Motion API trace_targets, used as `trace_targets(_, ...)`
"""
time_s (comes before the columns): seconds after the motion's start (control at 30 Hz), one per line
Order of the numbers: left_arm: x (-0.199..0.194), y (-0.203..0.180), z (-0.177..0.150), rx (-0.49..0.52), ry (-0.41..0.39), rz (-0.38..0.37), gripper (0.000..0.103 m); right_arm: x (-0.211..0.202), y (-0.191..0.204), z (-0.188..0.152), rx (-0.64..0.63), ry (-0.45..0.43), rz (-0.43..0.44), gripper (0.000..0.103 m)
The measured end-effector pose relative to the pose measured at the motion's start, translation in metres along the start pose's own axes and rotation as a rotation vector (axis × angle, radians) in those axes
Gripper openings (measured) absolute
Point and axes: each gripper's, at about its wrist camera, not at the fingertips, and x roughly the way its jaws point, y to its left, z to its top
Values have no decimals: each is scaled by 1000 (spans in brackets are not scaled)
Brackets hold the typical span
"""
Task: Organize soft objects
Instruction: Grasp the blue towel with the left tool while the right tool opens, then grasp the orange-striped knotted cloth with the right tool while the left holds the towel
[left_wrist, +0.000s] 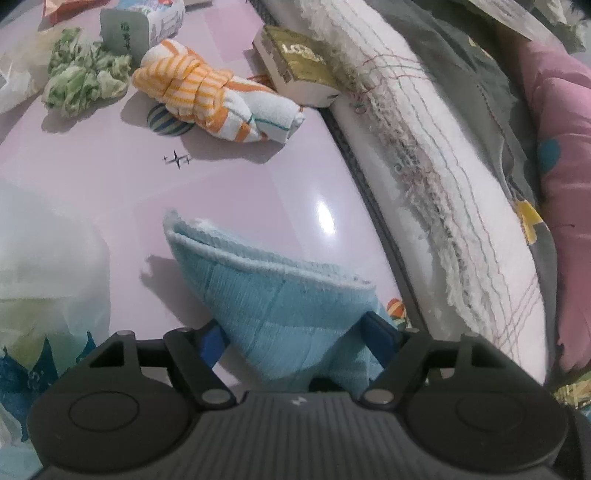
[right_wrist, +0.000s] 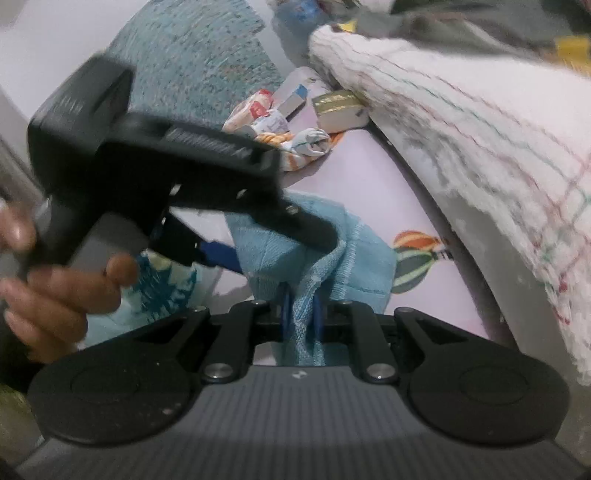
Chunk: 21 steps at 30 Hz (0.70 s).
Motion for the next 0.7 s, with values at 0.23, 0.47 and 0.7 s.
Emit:
trace_targets(0.23, -9, 3, -2, 24, -79, -16, 25, -11, 12, 1, -89, 0, -21, 28)
trace_targets(0.47, -42, 13, -4, 25, -192, -55, 15, -48, 10, 20, -114, -96, -43, 47)
trace_targets(0.7, -102, 31, -6, 6, -347, -124, 14, -88, 4, 56, -99, -284, -46, 51)
